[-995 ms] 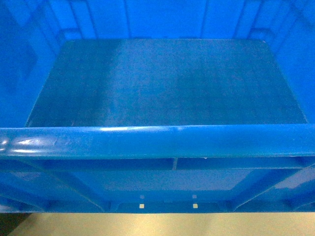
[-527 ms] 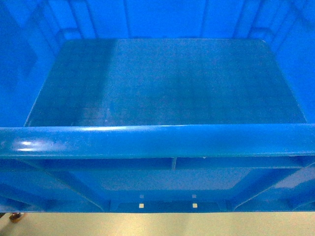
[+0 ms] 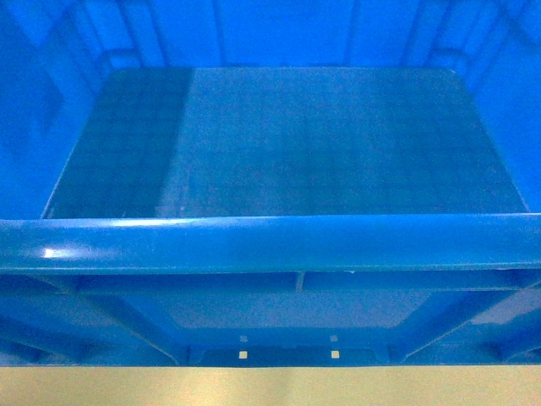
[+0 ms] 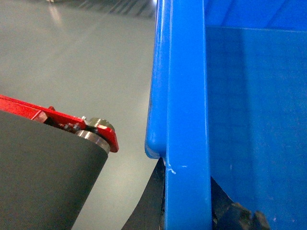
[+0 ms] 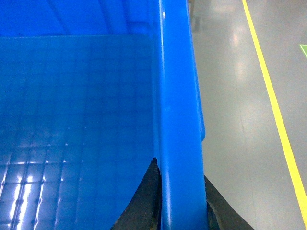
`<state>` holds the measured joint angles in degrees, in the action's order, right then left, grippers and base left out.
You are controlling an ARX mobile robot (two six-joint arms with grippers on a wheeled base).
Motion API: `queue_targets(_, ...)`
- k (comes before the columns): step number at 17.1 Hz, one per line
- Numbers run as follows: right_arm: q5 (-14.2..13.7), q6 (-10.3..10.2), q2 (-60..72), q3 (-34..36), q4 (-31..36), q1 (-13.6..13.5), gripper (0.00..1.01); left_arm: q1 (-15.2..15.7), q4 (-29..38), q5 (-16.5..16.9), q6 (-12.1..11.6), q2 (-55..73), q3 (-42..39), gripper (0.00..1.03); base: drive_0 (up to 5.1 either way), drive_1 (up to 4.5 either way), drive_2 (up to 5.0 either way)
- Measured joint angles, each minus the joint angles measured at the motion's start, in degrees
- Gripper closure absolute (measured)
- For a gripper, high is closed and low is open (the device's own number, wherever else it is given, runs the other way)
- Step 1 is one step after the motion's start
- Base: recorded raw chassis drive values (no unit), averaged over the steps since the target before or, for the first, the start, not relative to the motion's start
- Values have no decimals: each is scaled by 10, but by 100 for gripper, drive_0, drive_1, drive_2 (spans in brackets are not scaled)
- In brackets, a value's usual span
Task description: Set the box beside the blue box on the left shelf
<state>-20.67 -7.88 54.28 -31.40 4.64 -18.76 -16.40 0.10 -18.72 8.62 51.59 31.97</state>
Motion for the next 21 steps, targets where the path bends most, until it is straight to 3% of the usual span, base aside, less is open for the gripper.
queue_targets(14,-2,0,0,0,-1,0,91,-1,-1,0,0,-2,0,95,-148,-148,-148)
queue_targets(21,-2,0,0,0,0,0,91,-1,-1,0,0,-2,0,95,0,419,-420)
